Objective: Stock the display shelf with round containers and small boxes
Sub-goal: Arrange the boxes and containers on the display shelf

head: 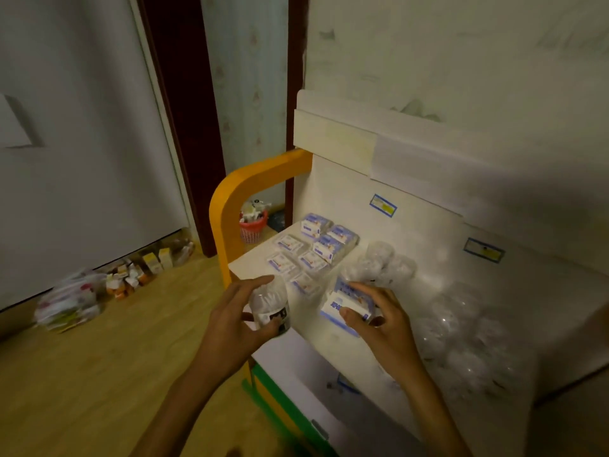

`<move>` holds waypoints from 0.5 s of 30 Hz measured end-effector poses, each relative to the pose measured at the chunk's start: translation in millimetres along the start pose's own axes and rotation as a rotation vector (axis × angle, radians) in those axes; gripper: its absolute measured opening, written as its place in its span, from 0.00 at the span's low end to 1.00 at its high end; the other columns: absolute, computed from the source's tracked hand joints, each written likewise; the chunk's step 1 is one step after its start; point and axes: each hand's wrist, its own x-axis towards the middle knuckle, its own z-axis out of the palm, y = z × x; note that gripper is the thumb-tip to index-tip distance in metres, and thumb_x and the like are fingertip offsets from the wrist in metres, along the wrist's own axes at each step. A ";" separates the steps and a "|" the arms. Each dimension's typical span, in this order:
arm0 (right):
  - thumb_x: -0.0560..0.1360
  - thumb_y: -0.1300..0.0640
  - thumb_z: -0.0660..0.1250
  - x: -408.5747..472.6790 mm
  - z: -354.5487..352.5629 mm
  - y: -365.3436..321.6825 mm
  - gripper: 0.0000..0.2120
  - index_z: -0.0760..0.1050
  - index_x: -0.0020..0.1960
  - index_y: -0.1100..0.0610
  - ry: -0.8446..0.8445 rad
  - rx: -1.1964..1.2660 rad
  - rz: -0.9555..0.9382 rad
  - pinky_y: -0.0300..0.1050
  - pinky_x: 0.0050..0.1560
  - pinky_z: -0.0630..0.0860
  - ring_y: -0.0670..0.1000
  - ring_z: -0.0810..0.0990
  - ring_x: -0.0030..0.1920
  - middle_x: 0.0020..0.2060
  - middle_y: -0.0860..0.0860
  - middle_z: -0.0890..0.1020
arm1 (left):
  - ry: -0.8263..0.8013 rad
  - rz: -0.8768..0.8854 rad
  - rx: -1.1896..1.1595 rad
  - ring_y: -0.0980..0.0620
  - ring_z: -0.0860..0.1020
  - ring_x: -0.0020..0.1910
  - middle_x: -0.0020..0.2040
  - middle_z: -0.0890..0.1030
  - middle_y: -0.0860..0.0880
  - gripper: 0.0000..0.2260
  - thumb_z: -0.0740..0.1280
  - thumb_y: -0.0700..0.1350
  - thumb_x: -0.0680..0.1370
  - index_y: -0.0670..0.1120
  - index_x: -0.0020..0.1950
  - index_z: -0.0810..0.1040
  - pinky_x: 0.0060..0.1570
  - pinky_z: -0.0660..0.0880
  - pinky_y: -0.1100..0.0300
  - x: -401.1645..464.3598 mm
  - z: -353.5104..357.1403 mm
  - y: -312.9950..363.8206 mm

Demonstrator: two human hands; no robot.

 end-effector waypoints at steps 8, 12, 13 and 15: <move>0.70 0.59 0.74 82.1 55.5 6.3 0.19 0.76 0.60 0.51 0.192 -0.096 0.044 0.31 0.40 0.77 0.46 0.79 0.53 0.55 0.49 0.75 | -0.150 0.117 -0.088 0.59 0.73 0.58 0.61 0.73 0.57 0.27 0.75 0.46 0.69 0.54 0.66 0.72 0.44 0.77 0.66 109.5 -21.1 -75.4; 0.70 0.59 0.74 115.0 77.2 11.4 0.19 0.75 0.57 0.44 0.296 -0.205 0.015 0.31 0.39 0.77 0.46 0.79 0.52 0.54 0.51 0.75 | -0.233 0.171 -0.139 0.59 0.73 0.59 0.61 0.73 0.52 0.26 0.73 0.48 0.69 0.50 0.66 0.72 0.46 0.75 0.69 154.6 -20.9 -104.8; 0.70 0.58 0.74 121.7 81.4 13.3 0.20 0.74 0.57 0.42 0.313 -0.228 0.008 0.32 0.39 0.78 0.46 0.79 0.52 0.54 0.51 0.74 | -0.247 0.180 -0.144 0.59 0.73 0.59 0.61 0.73 0.52 0.26 0.72 0.49 0.69 0.50 0.66 0.72 0.46 0.75 0.69 164.6 -19.2 -111.6; 0.70 0.55 0.74 134.0 87.1 18.2 0.20 0.72 0.57 0.39 0.343 -0.304 0.018 0.35 0.41 0.79 0.46 0.79 0.51 0.54 0.50 0.74 | -0.267 0.179 -0.149 0.59 0.73 0.58 0.61 0.74 0.52 0.27 0.71 0.54 0.68 0.51 0.66 0.72 0.48 0.76 0.66 181.7 -14.1 -122.9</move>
